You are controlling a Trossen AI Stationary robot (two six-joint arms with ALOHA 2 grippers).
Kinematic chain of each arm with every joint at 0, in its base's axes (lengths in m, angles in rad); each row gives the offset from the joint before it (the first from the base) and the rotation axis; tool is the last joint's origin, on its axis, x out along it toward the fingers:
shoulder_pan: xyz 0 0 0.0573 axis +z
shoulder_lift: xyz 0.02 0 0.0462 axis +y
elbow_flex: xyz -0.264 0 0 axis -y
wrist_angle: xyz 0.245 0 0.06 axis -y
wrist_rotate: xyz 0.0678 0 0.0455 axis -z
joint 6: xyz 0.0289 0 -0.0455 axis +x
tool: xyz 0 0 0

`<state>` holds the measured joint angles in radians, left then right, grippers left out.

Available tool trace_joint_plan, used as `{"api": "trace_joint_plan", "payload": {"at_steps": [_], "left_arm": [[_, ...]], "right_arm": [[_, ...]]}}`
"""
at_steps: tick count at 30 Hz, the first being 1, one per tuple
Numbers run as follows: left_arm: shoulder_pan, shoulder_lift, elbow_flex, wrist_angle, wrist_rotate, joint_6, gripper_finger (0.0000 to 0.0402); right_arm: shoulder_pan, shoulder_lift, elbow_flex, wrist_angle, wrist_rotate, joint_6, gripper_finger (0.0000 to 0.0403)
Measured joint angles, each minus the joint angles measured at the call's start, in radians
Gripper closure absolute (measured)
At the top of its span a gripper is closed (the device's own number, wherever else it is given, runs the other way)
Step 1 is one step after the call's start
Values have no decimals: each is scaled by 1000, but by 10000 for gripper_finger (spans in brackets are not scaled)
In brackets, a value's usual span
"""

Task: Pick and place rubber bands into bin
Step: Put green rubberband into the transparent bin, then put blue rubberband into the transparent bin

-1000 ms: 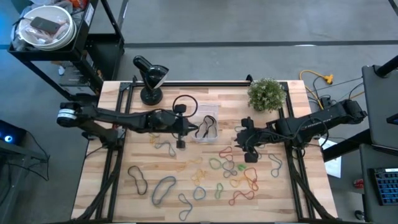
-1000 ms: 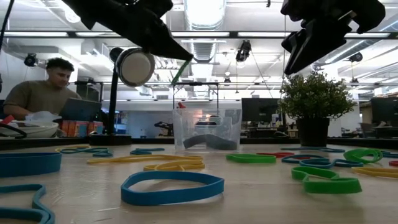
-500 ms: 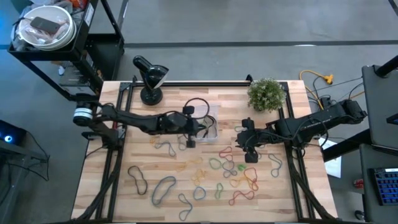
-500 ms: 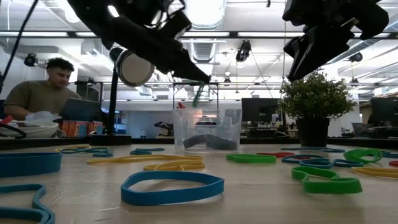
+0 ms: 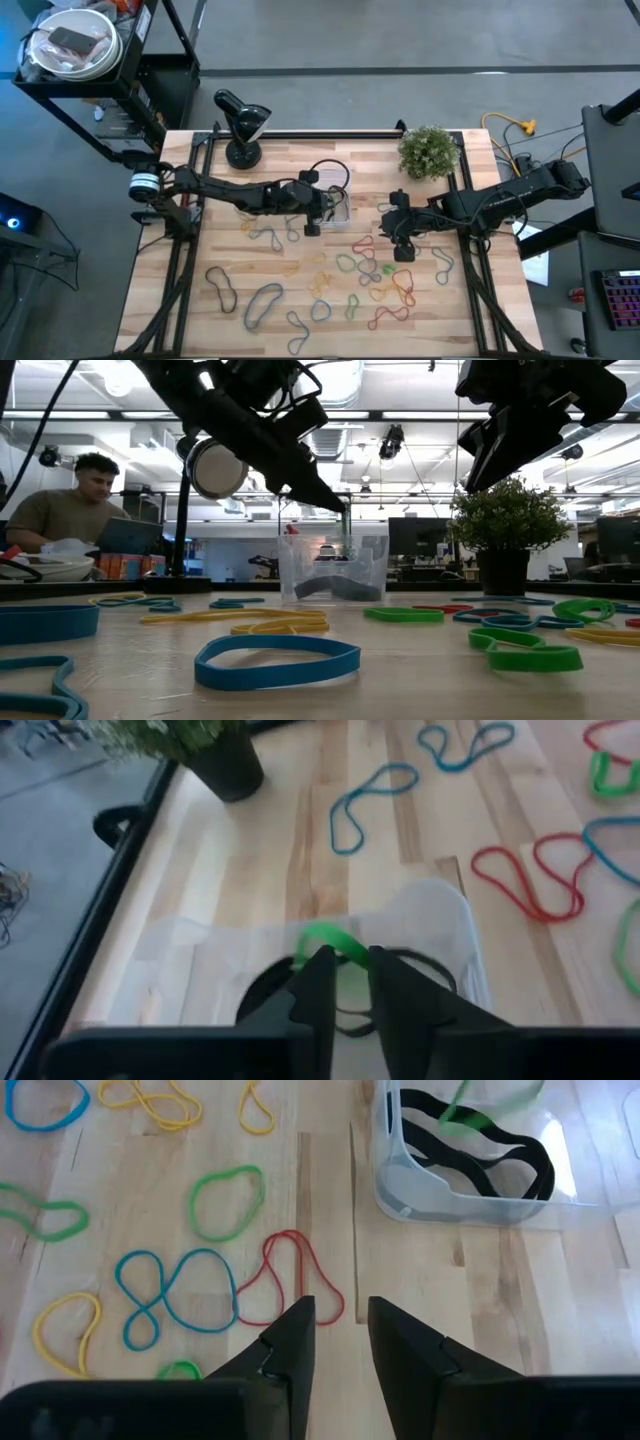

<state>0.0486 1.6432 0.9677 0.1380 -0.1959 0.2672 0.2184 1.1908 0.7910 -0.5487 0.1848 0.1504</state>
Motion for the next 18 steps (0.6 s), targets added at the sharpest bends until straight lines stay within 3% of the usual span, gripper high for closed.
{"api": "trace_joint_plan", "payload": {"at_steps": [8,18], "left_arm": [[-1,-7,0,1,1,0,286],[-41,-107,-8,-66,2,-27,279]], "right_arm": [[0,0,-14,-5,0,0,323],[-6,3,-136,-112,154,57,325]]}}
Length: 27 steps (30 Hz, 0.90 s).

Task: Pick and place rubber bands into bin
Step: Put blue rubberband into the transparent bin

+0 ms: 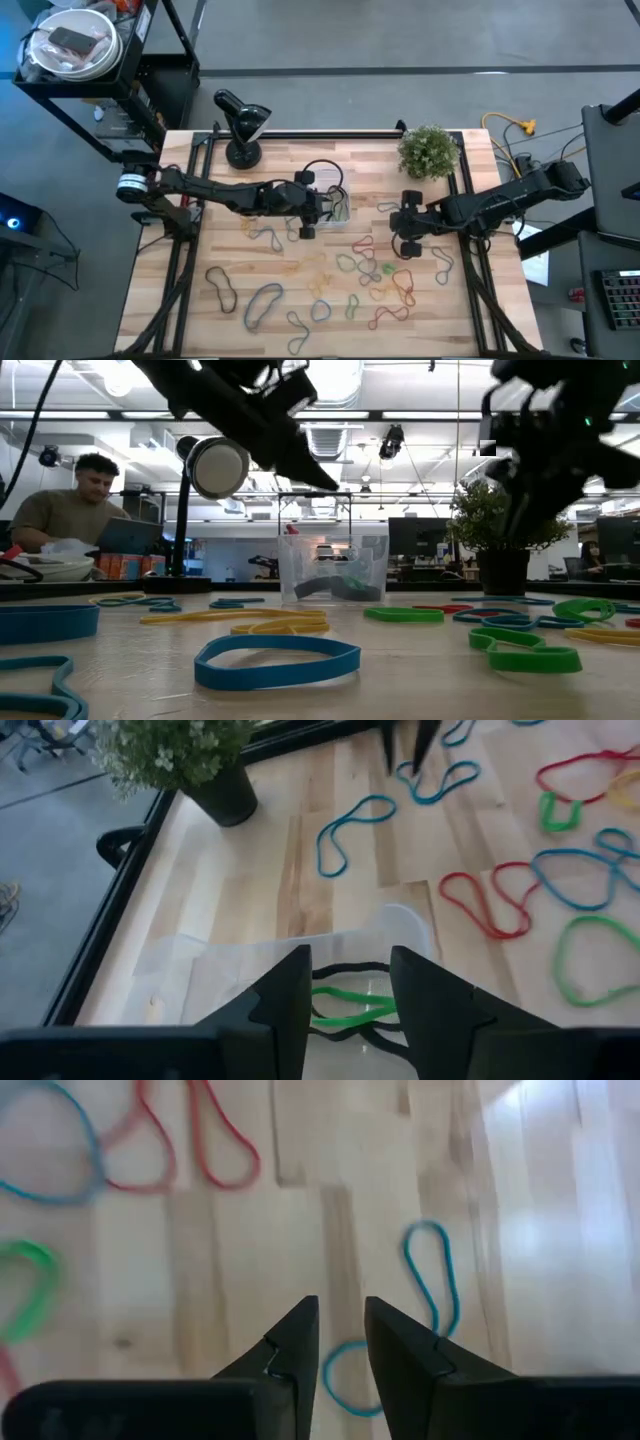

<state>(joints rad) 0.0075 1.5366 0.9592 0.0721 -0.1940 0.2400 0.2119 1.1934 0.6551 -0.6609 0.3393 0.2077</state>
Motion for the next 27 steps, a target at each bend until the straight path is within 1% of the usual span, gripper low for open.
{"api": "trace_joint_plan", "payload": {"at_steps": [7,13,15,18,20,23,27], "left_arm": [[-46,-121,-3,-57,0,-20,279],[-92,-229,-10,-155,0,-70,278],[-108,-262,-19,-186,2,-79,278],[-133,-299,-35,-211,2,-81,278],[-148,-315,-39,-226,3,-89,278],[-162,-334,-55,-232,4,-106,278],[-171,-338,-80,-233,3,-119,278]], "right_arm": [[-65,5,-75,171,11,-77,331],[-184,4,-99,252,-6,-113,328],[-228,4,-100,260,-47,-127,328],[-288,9,-101,285,-158,-158,328],[-313,22,-101,293,-208,-180,328],[-327,58,-100,307,-215,-220,328],[-341,139,-92,306,-218,-261,328]]}}
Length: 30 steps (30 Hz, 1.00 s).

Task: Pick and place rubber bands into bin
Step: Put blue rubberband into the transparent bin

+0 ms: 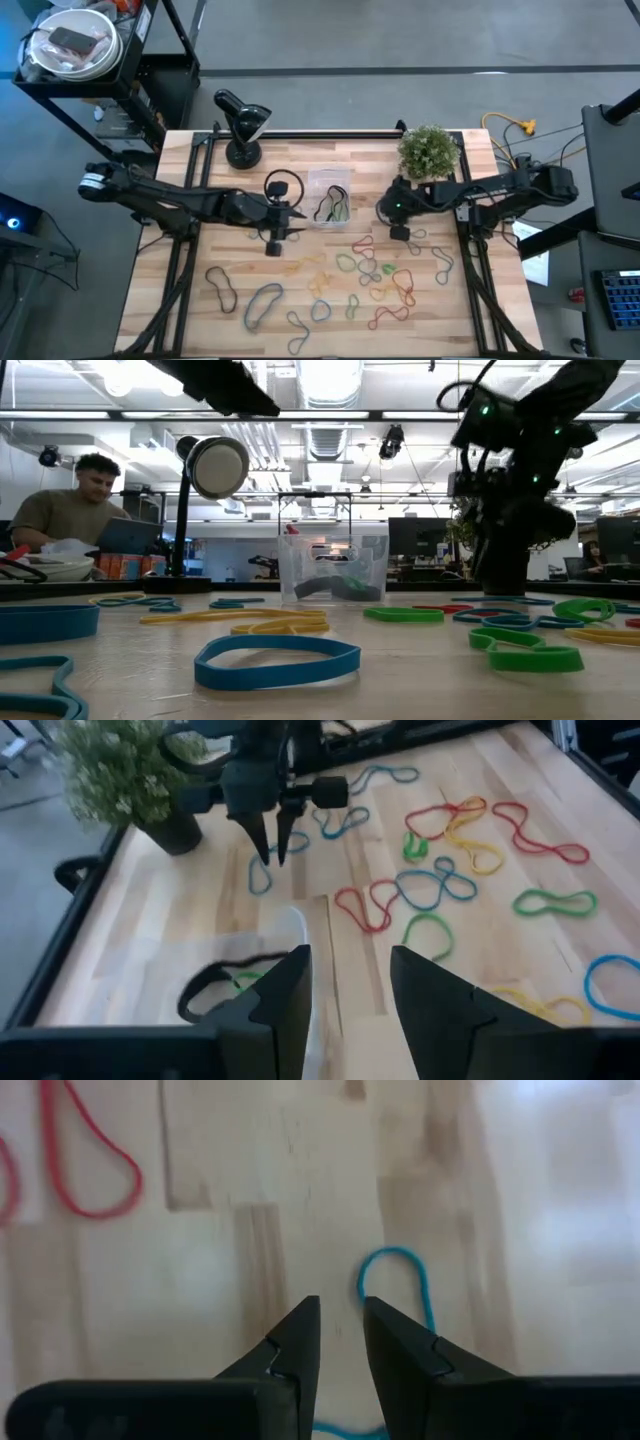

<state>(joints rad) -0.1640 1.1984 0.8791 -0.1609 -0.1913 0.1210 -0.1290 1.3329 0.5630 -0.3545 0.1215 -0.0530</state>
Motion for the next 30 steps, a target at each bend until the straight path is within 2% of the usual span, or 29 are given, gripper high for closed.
{"api": "trace_joint_plan", "payload": {"at_steps": [7,15,22,30], "left_arm": [[-3,8,-21,1,0,-19,278],[-6,10,-22,-7,1,-38,278],[-7,11,-22,-7,1,-38,278],[-7,11,-23,-7,1,-38,278]], "right_arm": [[-50,122,38,-6,-6,-3,328],[-84,133,75,-2,-2,-30,328],[-159,173,75,-7,-186,-29,328],[-168,220,78,-8,-203,-29,333]]}}
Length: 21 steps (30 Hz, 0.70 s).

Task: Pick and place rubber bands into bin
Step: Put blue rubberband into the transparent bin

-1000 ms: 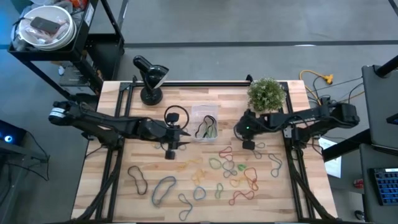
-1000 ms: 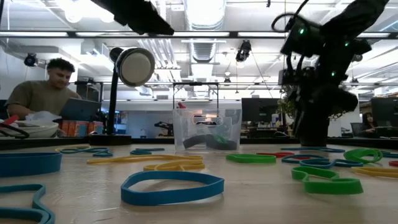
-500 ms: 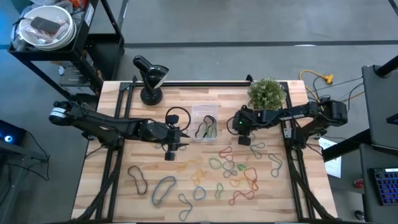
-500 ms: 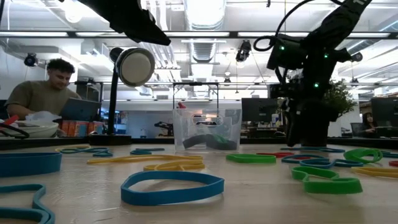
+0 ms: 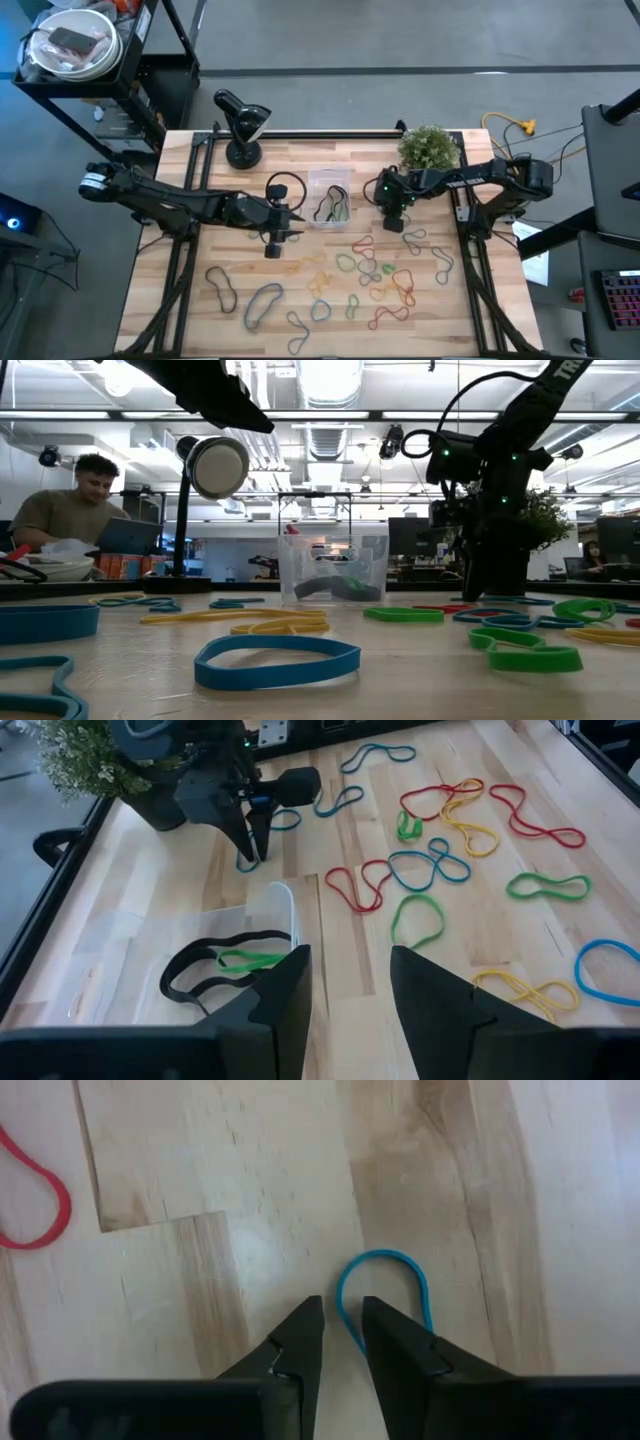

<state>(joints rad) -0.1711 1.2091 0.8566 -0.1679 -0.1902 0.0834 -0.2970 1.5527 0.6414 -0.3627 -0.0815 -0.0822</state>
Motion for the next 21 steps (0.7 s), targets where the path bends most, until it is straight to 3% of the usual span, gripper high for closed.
{"api": "trace_joint_plan", "payload": {"at_steps": [7,14,21], "left_arm": [[0,0,0,0,0,0,278],[0,0,0,1,0,-2,278],[0,0,0,1,0,-2,278]], "right_arm": [[3,2,-1,8,-114,-6,388],[21,4,3,5,-253,-12,394],[80,-40,68,0,-271,-69,395]]}}
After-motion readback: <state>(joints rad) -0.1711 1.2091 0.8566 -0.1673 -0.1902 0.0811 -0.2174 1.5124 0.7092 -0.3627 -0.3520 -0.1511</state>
